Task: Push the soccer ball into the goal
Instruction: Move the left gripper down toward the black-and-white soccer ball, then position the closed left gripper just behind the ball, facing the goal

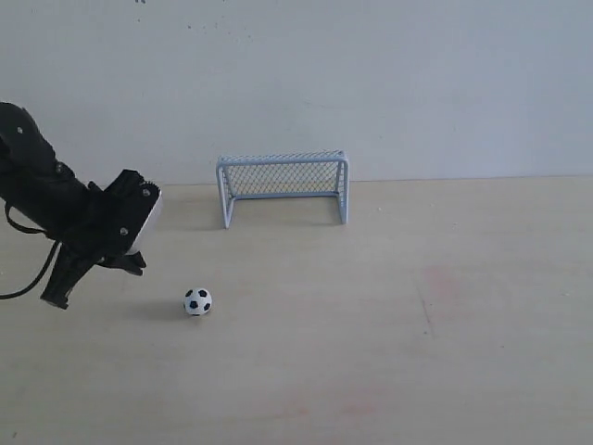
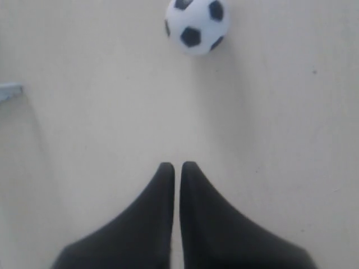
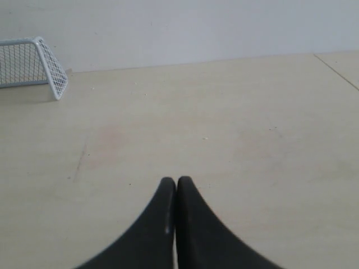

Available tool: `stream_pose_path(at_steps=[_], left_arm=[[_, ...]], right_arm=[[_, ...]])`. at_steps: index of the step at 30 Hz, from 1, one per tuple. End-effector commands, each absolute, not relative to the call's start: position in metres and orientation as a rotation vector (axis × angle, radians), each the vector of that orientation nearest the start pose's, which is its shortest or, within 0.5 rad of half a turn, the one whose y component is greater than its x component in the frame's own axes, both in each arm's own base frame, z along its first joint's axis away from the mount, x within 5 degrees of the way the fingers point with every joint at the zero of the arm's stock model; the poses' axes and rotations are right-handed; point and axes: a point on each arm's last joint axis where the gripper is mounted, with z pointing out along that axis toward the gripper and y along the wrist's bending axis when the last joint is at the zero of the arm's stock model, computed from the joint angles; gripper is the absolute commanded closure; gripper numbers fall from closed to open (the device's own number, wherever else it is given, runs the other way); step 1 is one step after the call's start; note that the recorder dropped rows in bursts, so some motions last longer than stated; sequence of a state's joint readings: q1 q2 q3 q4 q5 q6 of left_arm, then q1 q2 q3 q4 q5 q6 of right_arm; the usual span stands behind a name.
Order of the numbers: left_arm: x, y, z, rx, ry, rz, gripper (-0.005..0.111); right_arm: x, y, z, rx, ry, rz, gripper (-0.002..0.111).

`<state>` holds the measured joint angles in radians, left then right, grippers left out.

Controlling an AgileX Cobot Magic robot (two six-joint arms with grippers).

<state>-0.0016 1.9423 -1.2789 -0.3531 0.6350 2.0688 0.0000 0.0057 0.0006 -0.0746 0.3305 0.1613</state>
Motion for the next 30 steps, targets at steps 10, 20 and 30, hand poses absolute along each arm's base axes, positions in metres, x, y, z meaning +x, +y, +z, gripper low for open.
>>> stream_pose_path(at_steps=[10, 20, 30], left_arm=[[0.381, -0.031, 0.167, -2.804, -2.035, -0.082, 0.102], [0.382, -0.043, 0.144, -2.86, -1.88, -0.021, 0.102], [0.383, -0.057, 0.132, -2.884, -1.817, -0.012, 0.102]], right_arm=[[0.054, -0.002, 0.184, 0.09, 1.803, 0.032, 0.109], [0.054, -0.002, 0.184, 0.09, 1.805, 0.032, 0.109], [0.054, -0.002, 0.184, 0.09, 1.805, 0.032, 0.109]])
